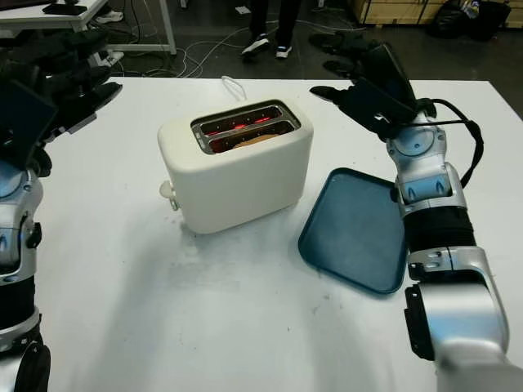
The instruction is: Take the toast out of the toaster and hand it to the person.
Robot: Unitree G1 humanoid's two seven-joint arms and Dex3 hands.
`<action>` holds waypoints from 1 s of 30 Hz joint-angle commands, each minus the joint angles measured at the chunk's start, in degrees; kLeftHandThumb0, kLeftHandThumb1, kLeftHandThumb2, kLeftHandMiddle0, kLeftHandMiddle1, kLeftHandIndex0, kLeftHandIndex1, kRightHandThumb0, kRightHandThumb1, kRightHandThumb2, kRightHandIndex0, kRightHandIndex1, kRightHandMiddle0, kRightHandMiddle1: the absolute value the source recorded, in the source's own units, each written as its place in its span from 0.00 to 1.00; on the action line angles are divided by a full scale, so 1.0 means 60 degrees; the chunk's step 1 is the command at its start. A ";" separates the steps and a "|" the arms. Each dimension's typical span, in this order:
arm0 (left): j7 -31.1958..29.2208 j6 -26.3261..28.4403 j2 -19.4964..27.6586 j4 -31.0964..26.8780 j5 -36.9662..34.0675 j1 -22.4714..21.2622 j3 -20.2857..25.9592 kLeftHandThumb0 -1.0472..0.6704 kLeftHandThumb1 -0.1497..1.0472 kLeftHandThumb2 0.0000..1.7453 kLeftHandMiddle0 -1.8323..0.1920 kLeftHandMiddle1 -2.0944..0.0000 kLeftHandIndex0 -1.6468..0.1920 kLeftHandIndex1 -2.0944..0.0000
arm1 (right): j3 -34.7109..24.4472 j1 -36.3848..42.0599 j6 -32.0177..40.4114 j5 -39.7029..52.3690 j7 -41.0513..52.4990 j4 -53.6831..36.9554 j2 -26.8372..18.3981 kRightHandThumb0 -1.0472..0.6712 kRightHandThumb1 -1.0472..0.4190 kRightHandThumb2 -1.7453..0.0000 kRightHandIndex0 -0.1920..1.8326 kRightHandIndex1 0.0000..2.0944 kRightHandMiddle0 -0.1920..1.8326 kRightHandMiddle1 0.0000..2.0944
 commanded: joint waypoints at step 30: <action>0.0022 0.0615 -0.0456 -0.0660 0.0124 0.0241 -0.0332 0.36 0.89 0.04 0.65 0.87 0.58 0.98 | -0.0020 0.0445 -0.0197 -0.0257 -0.0033 -0.0195 -0.0242 0.43 0.09 1.00 0.44 0.01 0.40 0.00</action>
